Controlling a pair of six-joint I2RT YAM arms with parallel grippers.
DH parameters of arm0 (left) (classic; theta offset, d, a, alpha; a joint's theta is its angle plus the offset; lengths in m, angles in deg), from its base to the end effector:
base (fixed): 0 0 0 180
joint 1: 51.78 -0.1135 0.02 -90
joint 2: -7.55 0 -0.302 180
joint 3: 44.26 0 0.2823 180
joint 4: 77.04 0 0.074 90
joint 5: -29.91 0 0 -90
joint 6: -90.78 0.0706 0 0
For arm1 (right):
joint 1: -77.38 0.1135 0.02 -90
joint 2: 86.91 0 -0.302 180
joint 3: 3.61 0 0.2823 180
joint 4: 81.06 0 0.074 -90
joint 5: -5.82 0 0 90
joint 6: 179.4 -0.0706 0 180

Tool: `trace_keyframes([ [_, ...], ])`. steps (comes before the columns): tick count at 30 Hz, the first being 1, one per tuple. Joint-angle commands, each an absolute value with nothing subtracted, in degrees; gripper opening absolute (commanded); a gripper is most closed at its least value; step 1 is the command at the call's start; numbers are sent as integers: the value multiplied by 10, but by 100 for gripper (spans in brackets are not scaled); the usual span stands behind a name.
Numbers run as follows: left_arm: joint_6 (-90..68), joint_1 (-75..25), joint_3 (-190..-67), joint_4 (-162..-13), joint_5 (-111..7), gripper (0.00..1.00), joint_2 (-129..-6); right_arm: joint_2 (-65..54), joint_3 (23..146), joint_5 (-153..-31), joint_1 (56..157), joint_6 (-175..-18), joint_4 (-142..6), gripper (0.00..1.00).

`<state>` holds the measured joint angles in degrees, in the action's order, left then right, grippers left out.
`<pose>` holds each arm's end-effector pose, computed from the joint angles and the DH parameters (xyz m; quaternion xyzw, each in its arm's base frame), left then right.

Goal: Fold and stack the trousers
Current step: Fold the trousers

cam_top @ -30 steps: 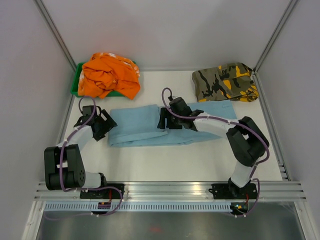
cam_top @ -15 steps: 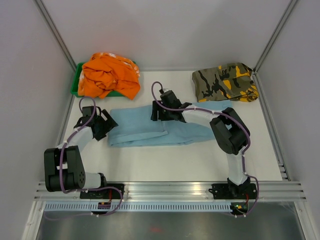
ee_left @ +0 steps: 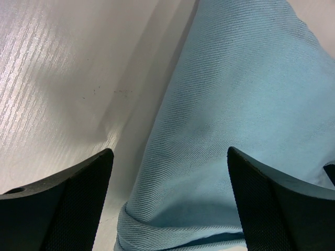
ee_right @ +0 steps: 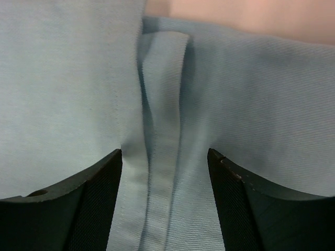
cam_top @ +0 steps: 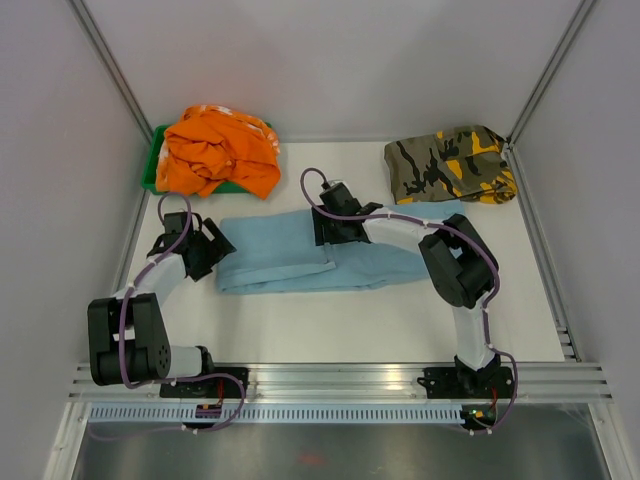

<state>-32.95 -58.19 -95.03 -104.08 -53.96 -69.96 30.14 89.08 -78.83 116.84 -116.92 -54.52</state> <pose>0.2910 0.0251 0.1650 -0.3101 0.8972 -0.1227 0.2896 0.3945 0.3162 0.1540 -0.0824 0.9378 0.1478 0.3030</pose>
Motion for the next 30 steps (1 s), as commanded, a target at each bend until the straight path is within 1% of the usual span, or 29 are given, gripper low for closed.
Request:
trace_keyframes([
  [1,-312,-585,-953,-1025,-543,93,-686,299,904,-771,1168,-1153,-523,71],
  [8,-311,-585,-951,-1026,-547,93,-686,330,900,-840,1173,-1176,-561,64],
  [9,-311,-586,-952,-1027,-548,93,-686,331,900,-840,1175,-1177,-566,58],
  [11,-311,-585,-952,-1026,-549,93,-687,332,904,-839,1177,-1178,-569,51],
  [12,-312,-585,-952,-1026,-550,93,-689,333,906,-840,1177,-1177,-569,42],
  [14,-312,-585,-952,-1026,-553,93,-692,338,910,-839,1176,-1175,-569,31],
  [15,-312,-585,-952,-1028,-554,93,-692,340,912,-840,1176,-1174,-563,14],
  [16,-312,-585,-954,-1029,-555,93,-691,339,915,-840,1176,-1174,-556,5],
  [17,-312,-585,-954,-1032,-560,93,-688,337,921,-836,1176,-1173,-551,0],
  [24,-312,-586,-959,-1040,-569,94,-675,238,901,-808,1176,-1179,-556,0],
  [30,-311,-586,-966,-1050,-576,95,-674,180,868,-772,1163,-1183,-537,0],
])
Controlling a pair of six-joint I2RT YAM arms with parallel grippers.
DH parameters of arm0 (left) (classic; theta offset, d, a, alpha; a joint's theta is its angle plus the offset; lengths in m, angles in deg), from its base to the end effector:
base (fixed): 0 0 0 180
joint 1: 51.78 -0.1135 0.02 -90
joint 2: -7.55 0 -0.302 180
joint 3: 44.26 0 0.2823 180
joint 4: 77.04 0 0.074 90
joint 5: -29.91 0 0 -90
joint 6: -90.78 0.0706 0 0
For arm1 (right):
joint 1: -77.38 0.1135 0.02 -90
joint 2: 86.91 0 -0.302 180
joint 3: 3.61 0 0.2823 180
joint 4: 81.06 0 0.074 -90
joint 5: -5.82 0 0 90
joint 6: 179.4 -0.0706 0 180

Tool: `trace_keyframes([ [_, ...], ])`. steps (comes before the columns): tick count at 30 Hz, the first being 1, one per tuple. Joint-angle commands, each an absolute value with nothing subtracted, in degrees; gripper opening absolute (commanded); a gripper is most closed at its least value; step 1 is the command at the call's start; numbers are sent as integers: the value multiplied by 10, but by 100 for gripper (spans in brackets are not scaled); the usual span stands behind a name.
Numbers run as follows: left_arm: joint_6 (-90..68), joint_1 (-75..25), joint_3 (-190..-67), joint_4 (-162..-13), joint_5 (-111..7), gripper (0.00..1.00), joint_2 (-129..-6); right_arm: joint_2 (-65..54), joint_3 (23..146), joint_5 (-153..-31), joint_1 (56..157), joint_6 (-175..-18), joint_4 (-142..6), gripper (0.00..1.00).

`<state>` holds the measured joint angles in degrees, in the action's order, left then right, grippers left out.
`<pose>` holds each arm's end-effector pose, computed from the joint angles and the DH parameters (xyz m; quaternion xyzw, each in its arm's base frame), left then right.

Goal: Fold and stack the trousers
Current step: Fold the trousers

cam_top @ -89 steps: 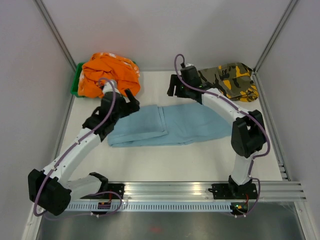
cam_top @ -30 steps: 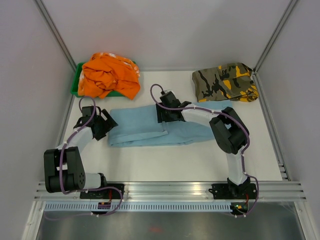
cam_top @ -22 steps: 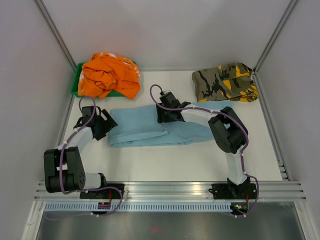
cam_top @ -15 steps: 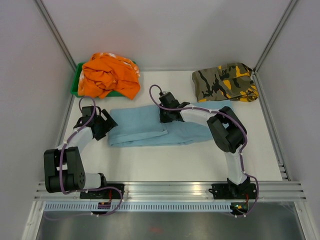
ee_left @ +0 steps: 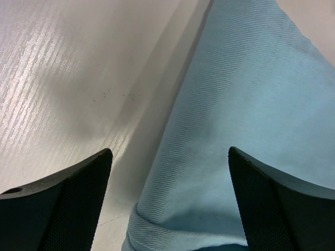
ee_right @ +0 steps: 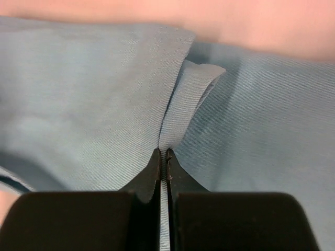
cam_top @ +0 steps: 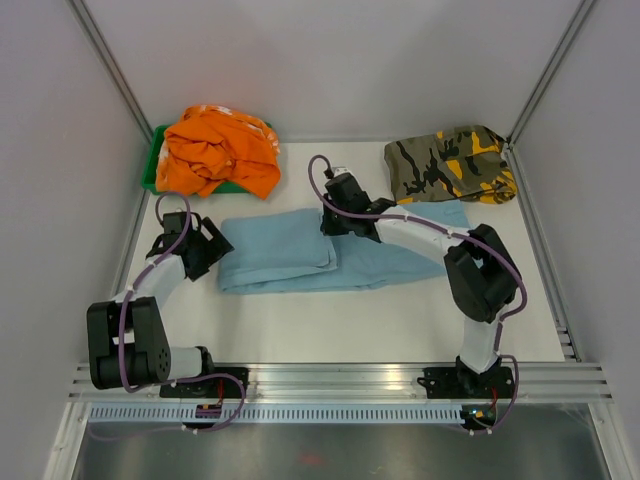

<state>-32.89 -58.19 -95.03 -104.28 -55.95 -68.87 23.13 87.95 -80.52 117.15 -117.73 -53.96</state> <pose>0.2895 0.0274 0.1697 -0.3139 0.8940 -0.1082 0.3010 0.3813 0.3115 0.2046 -0.0802 0.9219 0.1870 0.3296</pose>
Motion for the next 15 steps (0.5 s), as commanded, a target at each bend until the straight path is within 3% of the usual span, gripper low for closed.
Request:
trace_keyframes([
  [1,-311,-586,-966,-1050,-576,96,-672,175,861,-768,1160,-1184,-535,0],
  [15,-306,-586,-940,-968,-500,99,-689,135,749,-759,1113,-1166,-521,0],
])
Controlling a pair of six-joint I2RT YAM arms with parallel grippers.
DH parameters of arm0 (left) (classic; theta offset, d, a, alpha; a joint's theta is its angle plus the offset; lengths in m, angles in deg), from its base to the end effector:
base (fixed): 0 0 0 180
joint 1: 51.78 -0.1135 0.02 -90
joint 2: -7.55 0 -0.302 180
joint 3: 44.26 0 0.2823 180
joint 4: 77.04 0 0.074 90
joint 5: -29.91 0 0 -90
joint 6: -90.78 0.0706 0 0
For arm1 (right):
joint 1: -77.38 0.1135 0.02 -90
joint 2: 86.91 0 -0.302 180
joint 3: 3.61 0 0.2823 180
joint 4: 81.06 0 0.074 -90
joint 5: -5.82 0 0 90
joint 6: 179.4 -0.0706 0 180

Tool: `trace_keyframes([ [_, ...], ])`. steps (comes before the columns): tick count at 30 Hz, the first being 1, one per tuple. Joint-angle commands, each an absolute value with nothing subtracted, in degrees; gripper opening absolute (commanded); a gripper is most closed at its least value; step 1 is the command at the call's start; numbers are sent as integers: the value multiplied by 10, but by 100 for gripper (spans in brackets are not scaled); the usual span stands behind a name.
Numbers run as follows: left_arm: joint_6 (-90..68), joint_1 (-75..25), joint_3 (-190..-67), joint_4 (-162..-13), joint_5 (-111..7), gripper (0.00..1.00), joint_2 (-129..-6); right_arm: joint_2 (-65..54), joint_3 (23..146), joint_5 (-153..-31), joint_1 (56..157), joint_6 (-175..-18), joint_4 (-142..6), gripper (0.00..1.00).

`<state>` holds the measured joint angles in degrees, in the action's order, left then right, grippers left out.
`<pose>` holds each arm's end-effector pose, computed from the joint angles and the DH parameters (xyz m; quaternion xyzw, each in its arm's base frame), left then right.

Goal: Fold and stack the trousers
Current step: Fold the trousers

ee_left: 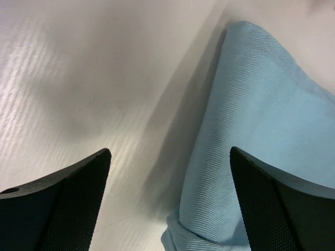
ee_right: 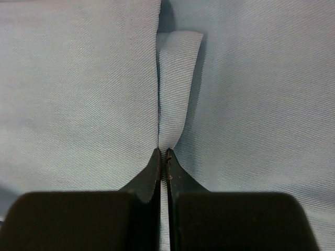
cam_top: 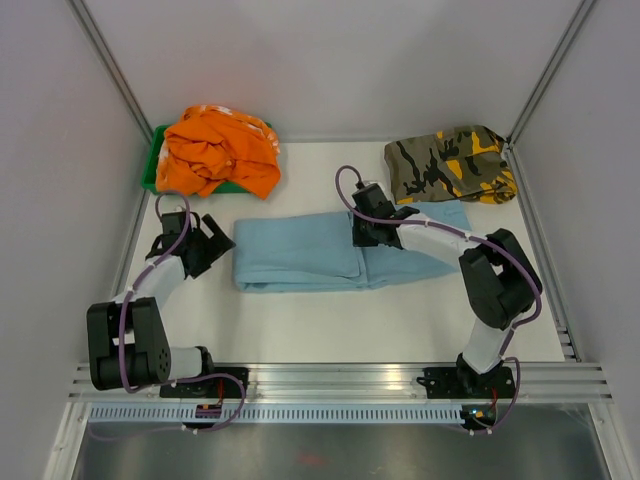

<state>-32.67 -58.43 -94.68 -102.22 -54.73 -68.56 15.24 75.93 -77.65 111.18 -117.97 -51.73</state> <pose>0.2918 0.0274 0.1724 -0.3080 0.8896 -0.1204 0.3152 0.3643 0.2342 0.1867 -0.0245 0.9437 0.1225 0.3064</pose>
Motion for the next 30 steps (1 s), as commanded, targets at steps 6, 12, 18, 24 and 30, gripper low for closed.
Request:
trace_keyframes([
  [6,-304,-578,-913,-899,-394,92,-719,169,776,-794,1113,-1151,-505,20],
  [12,-303,-574,-906,-899,-420,84,-751,127,821,-784,1107,-1134,-449,60],
  [18,-304,-549,-919,-889,-411,2,-766,54,841,-762,1084,-1129,-381,62],
  [24,-252,-545,-1015,-1012,-548,2,-664,-27,771,-749,1016,-1139,-364,60],
  [30,-205,-503,-1177,-1080,-591,2,-621,-75,694,-751,937,-1170,-370,63],
])
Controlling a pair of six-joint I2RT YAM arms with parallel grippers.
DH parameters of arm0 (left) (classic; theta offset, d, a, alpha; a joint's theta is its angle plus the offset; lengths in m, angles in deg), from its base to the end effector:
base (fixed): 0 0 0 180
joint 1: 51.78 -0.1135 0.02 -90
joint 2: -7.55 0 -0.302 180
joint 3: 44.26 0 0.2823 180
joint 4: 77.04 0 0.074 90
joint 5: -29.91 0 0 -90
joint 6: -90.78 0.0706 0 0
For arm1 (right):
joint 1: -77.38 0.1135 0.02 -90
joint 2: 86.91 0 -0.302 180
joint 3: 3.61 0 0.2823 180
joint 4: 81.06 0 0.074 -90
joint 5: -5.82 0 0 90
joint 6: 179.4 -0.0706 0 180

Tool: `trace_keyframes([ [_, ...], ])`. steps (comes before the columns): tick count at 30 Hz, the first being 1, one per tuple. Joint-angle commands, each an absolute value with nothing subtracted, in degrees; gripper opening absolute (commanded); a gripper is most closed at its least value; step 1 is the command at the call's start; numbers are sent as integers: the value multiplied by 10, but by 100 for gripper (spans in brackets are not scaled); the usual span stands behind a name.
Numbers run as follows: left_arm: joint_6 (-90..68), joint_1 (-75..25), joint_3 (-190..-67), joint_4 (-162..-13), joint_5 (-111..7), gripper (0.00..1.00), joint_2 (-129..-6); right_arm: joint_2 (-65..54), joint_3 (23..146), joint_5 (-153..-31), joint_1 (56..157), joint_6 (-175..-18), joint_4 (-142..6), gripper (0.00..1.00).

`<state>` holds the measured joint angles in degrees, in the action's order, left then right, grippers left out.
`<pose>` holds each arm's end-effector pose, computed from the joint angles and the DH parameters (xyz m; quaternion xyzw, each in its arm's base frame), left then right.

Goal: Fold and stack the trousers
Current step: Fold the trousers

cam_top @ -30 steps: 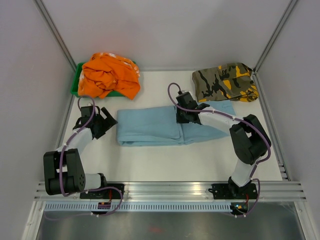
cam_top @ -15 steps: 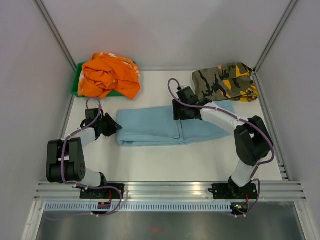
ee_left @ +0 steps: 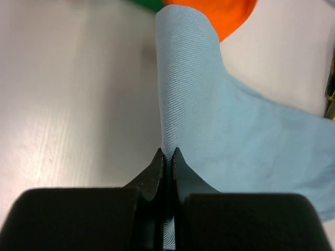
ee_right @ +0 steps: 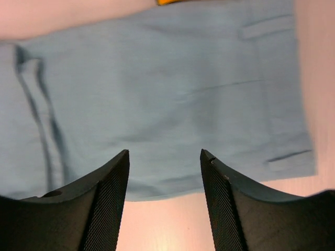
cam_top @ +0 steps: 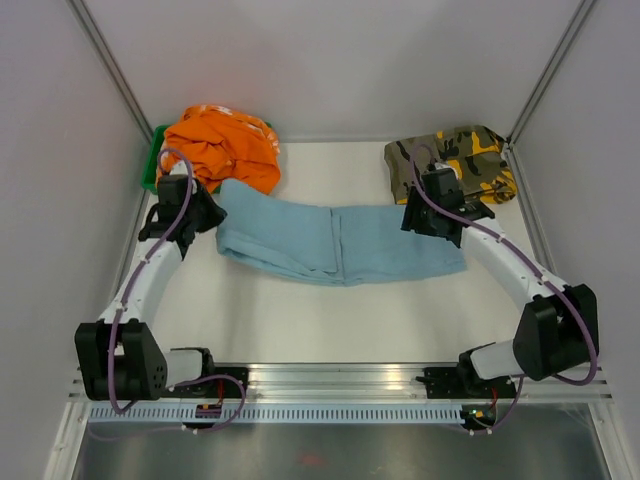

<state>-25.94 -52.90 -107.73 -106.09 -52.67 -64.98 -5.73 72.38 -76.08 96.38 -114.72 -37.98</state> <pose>0.3215 -0.0028 0.2682 -0.1884 0.8778 -0.1535 0.4129 0.3348 0.1047 0.2790 0.0765 0.9293 0.0729 0.3539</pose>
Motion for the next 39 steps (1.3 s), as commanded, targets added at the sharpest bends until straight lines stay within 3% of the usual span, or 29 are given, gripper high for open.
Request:
trace_keyframes([
  [1,-198,-485,-1200,-1091,-625,2,-626,-75,688,-756,905,-1175,-372,63],
  [3,-161,-408,-1277,-1127,-715,2,-659,-79,670,-780,865,-1180,-380,63],
  [12,-97,-153,-1549,-1254,-897,2,-884,-131,665,-815,730,-1191,-376,66],
  [21,-246,24,-1920,-1414,-899,2,-1184,-145,619,-870,653,-1217,-422,66],
  [39,-492,75,-1862,-1214,-839,2,-1281,-139,595,-947,637,-1235,-465,68],
])
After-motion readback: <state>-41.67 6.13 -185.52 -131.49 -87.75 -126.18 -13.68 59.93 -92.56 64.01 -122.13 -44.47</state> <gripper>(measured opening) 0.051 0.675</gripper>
